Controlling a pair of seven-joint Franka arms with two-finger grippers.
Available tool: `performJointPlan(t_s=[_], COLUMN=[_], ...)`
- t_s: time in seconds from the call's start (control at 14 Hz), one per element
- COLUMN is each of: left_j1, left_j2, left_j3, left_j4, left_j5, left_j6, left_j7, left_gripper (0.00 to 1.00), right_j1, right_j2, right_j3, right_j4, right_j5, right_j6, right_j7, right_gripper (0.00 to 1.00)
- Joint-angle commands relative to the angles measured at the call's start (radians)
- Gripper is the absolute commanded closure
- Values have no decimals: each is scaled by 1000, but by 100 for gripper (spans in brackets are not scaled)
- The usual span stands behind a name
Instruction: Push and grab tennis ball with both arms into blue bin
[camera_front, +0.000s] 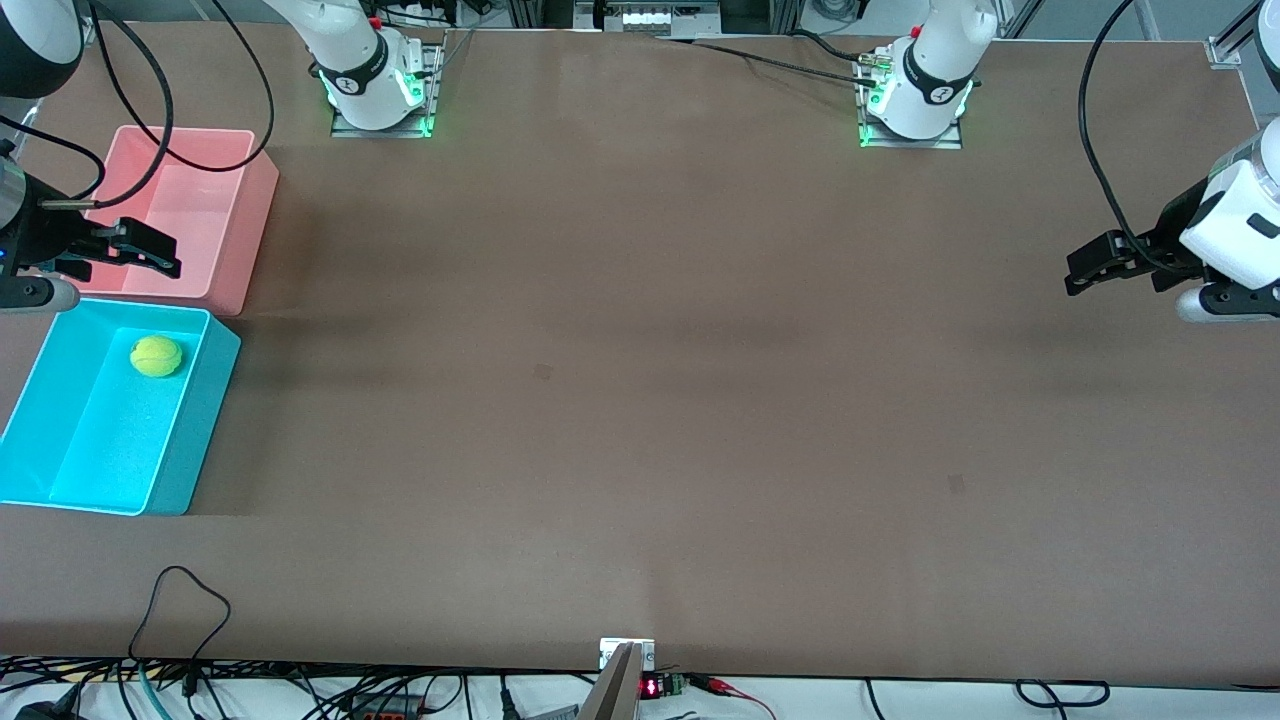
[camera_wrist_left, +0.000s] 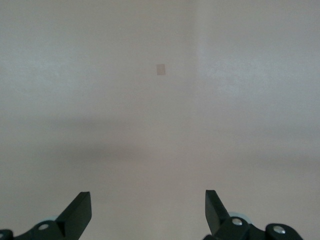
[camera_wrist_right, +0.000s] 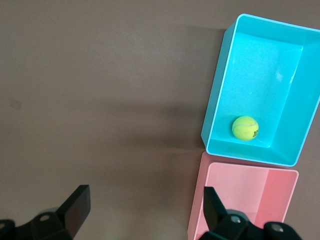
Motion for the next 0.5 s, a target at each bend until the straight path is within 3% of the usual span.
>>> performJointPlan(t_s=[0.0, 0.43], left_j1=[10, 10], left_j2=[-22, -22], left_j3=[-4, -4], left_j4=[-16, -16], left_j5=[-15, -15], left_j6=[0, 0], left_j7=[20, 20], left_gripper=[0, 0], right_j1=[13, 21], right_j2=[-23, -29], right_j3=[-13, -33], right_j4=[1, -6], right_j5=[10, 10], right_j6=[-12, -15], right_j7=[14, 12], right_gripper=[0, 0])
